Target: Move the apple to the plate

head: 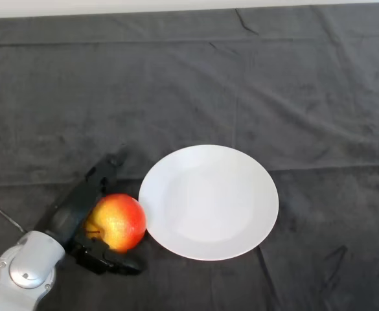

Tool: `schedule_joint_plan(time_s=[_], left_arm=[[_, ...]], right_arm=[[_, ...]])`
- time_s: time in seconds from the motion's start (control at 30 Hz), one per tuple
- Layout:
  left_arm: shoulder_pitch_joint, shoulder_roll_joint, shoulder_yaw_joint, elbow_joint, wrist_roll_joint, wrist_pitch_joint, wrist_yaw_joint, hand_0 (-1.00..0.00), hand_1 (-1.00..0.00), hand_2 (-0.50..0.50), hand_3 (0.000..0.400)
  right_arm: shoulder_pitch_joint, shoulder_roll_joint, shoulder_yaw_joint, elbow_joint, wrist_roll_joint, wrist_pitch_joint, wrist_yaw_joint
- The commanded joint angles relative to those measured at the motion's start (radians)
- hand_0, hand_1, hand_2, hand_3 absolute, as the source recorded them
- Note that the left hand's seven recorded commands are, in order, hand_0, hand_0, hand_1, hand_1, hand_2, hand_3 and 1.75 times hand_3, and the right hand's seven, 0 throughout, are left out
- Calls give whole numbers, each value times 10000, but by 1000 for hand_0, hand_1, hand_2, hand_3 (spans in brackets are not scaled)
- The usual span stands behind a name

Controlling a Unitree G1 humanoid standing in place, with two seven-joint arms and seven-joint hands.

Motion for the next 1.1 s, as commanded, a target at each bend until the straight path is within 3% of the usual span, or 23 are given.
schedule_joint_plan(time_s=[0.03, 0.3, 0.5, 0.8, 1.1], left_arm=[[-211, 251, 23, 354, 148, -177, -84, -1000, -1000, 0, 400], [-336, 302, 298, 350, 32, -523, -158, -1000, -1000, 0, 400], [-520, 290, 535, -292, 29, -270, -133, -1000, -1000, 0, 400], [-1019, -65, 385, -1356, 428, 223, 174, -1000, -1000, 0, 400], [-1585, -585, -394, -1485, 982, 41, 531, -1000, -1000, 0, 400]], right_arm=[[-229, 31, 13, -368, 229, -9, -71], [-228, 31, 15, -369, 231, -9, -72], [-227, 32, 17, -371, 233, -9, -73], [-226, 32, 19, -373, 235, -9, -74], [-227, 31, 21, -371, 237, -10, -74]])
